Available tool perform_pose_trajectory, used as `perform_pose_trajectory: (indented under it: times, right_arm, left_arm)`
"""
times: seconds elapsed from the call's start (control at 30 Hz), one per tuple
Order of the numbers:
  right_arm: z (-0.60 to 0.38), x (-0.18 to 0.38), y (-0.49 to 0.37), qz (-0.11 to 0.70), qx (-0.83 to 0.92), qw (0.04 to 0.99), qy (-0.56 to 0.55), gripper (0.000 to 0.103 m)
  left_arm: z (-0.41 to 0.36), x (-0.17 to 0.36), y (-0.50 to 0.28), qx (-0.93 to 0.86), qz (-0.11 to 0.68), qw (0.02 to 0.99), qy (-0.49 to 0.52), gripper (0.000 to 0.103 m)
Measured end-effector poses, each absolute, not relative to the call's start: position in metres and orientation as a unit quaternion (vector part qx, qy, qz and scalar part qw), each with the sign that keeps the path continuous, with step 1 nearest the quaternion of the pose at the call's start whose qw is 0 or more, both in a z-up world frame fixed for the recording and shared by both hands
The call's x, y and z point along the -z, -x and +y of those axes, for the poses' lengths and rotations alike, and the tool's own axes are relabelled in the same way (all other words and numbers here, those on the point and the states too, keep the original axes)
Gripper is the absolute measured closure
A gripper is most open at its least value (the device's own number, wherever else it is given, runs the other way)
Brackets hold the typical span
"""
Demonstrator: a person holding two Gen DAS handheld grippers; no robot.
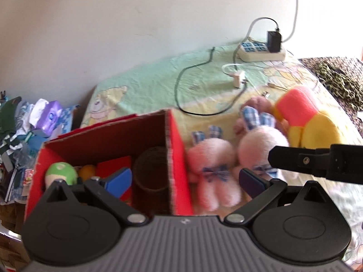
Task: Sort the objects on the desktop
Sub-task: 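Move the right gripper over to the yellow tiger plush on the bed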
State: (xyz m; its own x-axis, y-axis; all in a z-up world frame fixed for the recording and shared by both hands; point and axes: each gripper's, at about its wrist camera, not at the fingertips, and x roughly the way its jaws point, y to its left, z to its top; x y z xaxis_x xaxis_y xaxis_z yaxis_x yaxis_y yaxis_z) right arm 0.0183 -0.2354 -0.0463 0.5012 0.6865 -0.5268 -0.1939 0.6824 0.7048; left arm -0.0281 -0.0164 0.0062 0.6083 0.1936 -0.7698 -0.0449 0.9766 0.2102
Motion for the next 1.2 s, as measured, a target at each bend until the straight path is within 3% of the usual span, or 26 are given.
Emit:
perform_pose_trajectory:
  times: [0.63, 1.2]
  right_arm:
    - [-0.308, 0.068, -0.033, 0.424, -0.243, 0.81, -0.324, 0.049]
    - [-0.38, 0.097, -0.033, 0.396, -0.213, 0.813, -0.37, 0.049]
  left_arm:
    - [-0.093, 0.025, -0.002, -0.019, 0.487, 0.868, -0.09, 0.002]
    - [-0.143, 0.058, -0.01, 0.096, 0.493, 0.865, -0.023, 0.001]
